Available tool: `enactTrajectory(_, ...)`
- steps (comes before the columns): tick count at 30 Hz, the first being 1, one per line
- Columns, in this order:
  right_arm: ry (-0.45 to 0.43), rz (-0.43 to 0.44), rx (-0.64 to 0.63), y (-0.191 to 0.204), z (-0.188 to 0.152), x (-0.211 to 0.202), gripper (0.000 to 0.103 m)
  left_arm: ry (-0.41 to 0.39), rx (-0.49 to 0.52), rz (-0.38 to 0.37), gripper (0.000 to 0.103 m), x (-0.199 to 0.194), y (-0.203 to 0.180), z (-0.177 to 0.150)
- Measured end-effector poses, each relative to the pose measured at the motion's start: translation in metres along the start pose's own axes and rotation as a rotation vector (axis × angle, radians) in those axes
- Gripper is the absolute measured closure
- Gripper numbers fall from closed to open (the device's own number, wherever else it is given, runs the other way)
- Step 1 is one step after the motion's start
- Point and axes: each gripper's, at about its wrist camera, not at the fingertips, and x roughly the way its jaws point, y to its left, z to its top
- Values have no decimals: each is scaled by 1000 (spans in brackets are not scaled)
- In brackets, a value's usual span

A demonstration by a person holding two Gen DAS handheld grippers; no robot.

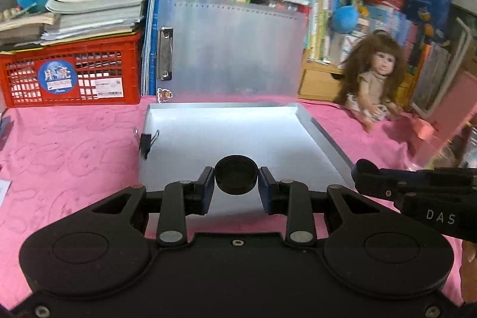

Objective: Organize objects
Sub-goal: 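Lift and carry both black discs over the white box with both tools, then lower the discs into the white box and open both tools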

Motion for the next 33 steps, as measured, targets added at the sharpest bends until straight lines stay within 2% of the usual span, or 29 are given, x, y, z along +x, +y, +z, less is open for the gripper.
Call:
enactTrajectory(6, 137, 31, 5, -11, 42, 72, 67, 100, -18, 40, 73, 77, 12, 30)
enactTrajectory(9, 218, 22, 55, -17, 57, 111, 67, 163, -76, 69, 73, 116, 20, 36)
enactTrajectory(12, 284, -25, 23, -15, 58, 140, 67, 193, -105, 76, 73, 137, 25, 36)
enactTrajectory(16, 342, -67, 13, -13, 50, 161, 67, 231, -96, 90, 73, 153, 25, 32)
enactTrajectory(20, 364, -59, 22, -13, 44, 169, 67, 252, -72, 107, 73, 160, 22, 23)
enactTrajectory(22, 358, -61, 24, -14, 42, 171, 60, 253, -63, 111, 73, 160, 20, 23)
enactTrajectory(24, 353, -68, 28, -14, 42, 170, 44, 256, -75, 112, 72, 157, 20, 24)
enactTrajectory(25, 350, -63, 36, -14, 43, 168, 40, 248, -82, 112, 71, 153, 21, 26)
enactTrajectory(27, 328, -61, 35, -14, 47, 159, 38, 223, -90, 99, 59, 142, 21, 31)
enactTrajectory(31, 279, -64, 15, -11, 57, 132, 36, 181, -90, 84, 49, 112, 18, 43)
enactTrajectory(33, 243, -58, 2, -8, 61, 111, 31, 158, -84, 80, 38, 93, 15, 48)
